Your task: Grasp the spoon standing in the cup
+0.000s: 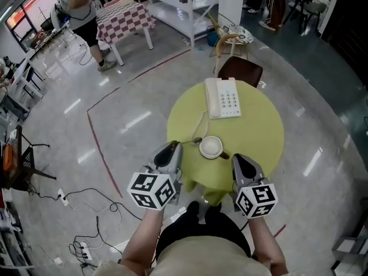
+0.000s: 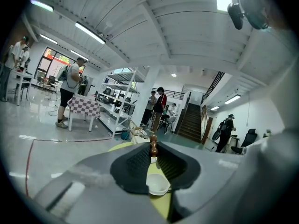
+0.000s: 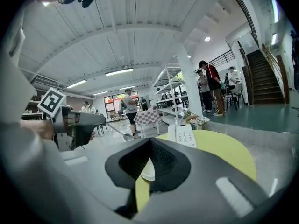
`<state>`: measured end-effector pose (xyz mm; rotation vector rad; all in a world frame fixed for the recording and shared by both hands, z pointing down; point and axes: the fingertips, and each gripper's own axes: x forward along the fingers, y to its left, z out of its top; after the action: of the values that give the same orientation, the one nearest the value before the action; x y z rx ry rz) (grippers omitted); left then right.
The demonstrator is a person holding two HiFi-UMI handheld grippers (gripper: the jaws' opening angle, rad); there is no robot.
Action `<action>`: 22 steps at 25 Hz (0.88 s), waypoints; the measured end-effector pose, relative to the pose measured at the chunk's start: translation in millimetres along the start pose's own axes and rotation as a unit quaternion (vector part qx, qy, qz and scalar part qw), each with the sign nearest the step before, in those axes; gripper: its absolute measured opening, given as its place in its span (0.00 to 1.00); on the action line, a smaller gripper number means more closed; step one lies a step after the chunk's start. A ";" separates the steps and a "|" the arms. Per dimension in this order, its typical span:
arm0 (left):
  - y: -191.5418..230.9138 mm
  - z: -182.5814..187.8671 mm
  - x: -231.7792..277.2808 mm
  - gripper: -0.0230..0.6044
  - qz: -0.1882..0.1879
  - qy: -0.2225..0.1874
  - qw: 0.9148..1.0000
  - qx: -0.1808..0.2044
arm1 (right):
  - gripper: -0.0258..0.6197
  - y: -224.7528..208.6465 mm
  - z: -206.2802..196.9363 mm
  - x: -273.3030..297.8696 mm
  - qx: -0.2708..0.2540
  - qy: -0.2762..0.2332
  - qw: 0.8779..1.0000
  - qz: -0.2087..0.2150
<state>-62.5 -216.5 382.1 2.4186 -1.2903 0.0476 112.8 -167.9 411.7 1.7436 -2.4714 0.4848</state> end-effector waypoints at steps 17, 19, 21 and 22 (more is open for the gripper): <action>-4.1 -3.2 6.1 0.10 -0.006 0.003 1.000 0.000 | 0.04 4.9 -4.7 3.3 -0.010 0.010 1.000 0.006; -3.1 -3.0 8.5 0.10 -0.005 0.004 1.000 -0.001 | 0.04 5.0 -4.3 5.5 -0.011 0.010 1.000 0.009; -3.0 -2.2 10.1 0.10 -0.005 0.006 1.000 -0.002 | 0.04 5.3 -3.6 6.8 -0.010 0.010 1.000 0.010; -3.3 -2.0 10.6 0.10 -0.006 0.006 1.000 -0.001 | 0.04 5.4 -3.6 6.8 -0.010 0.011 1.000 0.010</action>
<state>-53.5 -222.5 385.1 2.4190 -1.2703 0.0579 104.9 -171.3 415.7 1.6997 -2.4714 0.4766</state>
